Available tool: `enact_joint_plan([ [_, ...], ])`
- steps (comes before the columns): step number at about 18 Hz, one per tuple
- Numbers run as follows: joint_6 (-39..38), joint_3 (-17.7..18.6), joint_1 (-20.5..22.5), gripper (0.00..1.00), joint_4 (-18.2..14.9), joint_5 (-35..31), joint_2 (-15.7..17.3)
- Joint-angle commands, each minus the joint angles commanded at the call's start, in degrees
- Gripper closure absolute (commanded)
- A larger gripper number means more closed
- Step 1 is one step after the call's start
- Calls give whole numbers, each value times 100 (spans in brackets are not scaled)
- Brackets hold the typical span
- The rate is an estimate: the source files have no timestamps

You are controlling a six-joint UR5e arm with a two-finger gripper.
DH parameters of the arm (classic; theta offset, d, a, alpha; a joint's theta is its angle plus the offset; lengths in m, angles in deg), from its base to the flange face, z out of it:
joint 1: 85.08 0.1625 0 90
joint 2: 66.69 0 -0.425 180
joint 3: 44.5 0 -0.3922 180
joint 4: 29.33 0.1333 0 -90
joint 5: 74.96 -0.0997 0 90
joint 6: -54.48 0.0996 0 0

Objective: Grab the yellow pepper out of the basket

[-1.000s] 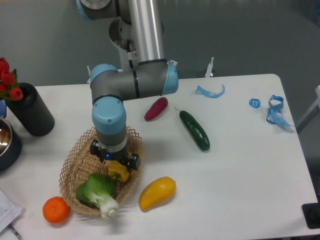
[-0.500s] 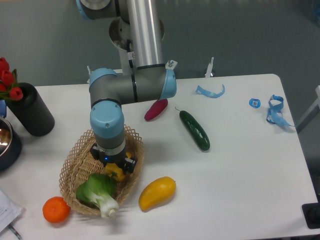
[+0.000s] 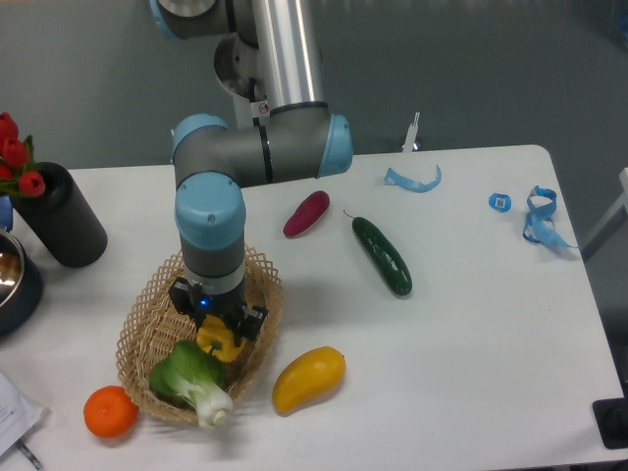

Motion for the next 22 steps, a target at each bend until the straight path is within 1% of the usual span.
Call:
enact_joint_plan([
  [2,96,-176,149,86,-17,-9,18],
  [5,762,-317,465,86,-158,-18,27],
  [7,1184,-326,720,86,-228,-26,35],
  [10,2054,-326,1107,85,-325,-35,35],
  [12,2599,-326,1361,85,-448,-35,35],
  [14,2960,-335,1564,85,-545,-79,27],
  [18,3857,-326,1845,85,-747,-474,18],
  [20,4112,-326,1995,85,-817,-483,27],
  [22,4332,-309,2031,85,-844,-492,27],
])
